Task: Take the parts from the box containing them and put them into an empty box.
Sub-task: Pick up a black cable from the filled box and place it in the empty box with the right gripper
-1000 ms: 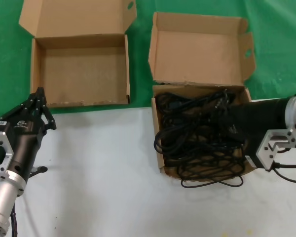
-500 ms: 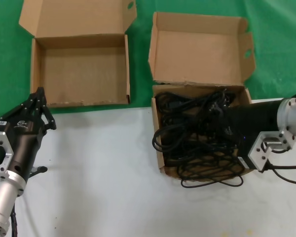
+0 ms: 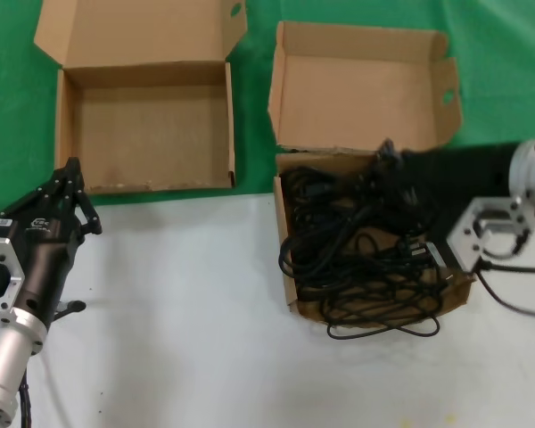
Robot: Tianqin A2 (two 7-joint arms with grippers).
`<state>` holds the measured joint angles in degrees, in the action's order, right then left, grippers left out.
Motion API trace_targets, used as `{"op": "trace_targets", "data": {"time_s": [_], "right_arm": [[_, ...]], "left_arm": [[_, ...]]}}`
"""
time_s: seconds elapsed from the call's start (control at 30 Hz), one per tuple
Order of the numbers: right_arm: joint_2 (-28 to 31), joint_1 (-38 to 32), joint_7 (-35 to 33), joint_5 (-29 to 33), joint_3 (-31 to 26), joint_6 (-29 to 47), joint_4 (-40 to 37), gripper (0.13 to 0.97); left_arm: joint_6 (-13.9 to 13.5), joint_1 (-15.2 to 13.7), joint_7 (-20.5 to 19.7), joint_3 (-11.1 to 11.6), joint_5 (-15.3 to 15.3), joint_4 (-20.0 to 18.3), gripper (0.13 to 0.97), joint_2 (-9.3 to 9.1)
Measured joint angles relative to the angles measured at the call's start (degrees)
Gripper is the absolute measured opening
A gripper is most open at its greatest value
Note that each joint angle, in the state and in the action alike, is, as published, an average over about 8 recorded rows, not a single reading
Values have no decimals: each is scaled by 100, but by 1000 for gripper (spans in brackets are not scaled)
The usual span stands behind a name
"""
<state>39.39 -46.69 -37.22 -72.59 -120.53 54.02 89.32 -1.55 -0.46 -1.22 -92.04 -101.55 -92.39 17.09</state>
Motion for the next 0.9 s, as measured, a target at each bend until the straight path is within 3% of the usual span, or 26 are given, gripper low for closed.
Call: {"op": "trace_targets", "data": {"time_s": [0.37, 0.67, 0.9], "right_arm": [[-220, -408, 482, 350, -78, 50, 222, 150], [147, -137, 880, 644, -108, 285, 641, 154], [365, 12, 1060, 750, -87, 449, 830, 205]], "left_arm": [[0, 0, 0, 0, 0, 0, 145, 0], [0, 0, 0, 0, 0, 0, 145, 0], [0, 0, 0, 0, 0, 0, 145, 0]]}}
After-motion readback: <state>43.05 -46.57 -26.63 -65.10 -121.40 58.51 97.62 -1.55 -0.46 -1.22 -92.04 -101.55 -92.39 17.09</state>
